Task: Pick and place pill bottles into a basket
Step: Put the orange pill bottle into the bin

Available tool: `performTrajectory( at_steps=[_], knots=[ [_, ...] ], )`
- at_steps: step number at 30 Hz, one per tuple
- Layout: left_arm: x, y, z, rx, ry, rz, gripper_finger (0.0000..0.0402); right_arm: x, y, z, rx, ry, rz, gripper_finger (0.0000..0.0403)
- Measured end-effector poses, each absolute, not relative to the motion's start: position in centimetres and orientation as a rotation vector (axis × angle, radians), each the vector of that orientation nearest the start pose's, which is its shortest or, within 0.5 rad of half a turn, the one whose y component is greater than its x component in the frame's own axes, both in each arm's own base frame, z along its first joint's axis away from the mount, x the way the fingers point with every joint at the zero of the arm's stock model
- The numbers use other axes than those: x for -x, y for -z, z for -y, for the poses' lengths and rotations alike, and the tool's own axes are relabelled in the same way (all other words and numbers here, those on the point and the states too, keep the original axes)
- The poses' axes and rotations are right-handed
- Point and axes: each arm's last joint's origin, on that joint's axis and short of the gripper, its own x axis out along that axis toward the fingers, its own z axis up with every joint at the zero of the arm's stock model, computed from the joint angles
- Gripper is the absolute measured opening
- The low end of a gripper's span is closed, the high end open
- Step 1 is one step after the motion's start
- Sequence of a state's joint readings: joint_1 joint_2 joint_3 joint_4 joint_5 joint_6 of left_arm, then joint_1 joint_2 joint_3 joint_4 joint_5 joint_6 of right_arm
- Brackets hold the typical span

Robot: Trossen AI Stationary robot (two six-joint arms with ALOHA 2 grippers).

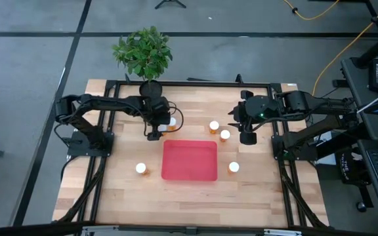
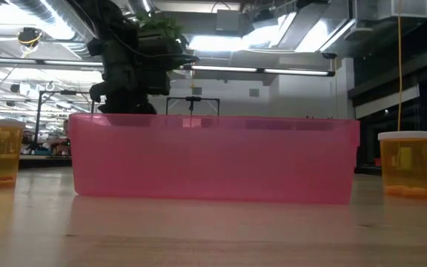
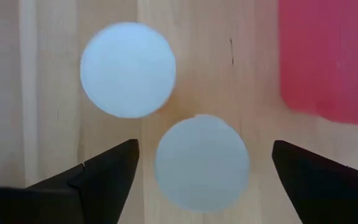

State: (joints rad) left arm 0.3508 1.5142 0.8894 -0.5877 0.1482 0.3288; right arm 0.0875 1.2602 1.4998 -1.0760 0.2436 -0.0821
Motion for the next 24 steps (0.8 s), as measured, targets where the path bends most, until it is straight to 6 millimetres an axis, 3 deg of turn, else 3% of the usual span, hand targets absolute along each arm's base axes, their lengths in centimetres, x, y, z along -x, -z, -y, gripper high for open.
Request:
performTrajectory(
  at_steps=[14,24],
  knots=[
    [-25.55,-18.22,-9.58,0.039,-0.017,-1.184,0.0312,-22.7,-40.01,-1.29,0.216,0.113,-0.833,0.0185],
    [-25.52,-18.24,-9.7,0.057,0.009,-1.171,0.031,-22.67,-40.01,-1.68,0.223,0.096,-0.831,0.0185]
  ],
)
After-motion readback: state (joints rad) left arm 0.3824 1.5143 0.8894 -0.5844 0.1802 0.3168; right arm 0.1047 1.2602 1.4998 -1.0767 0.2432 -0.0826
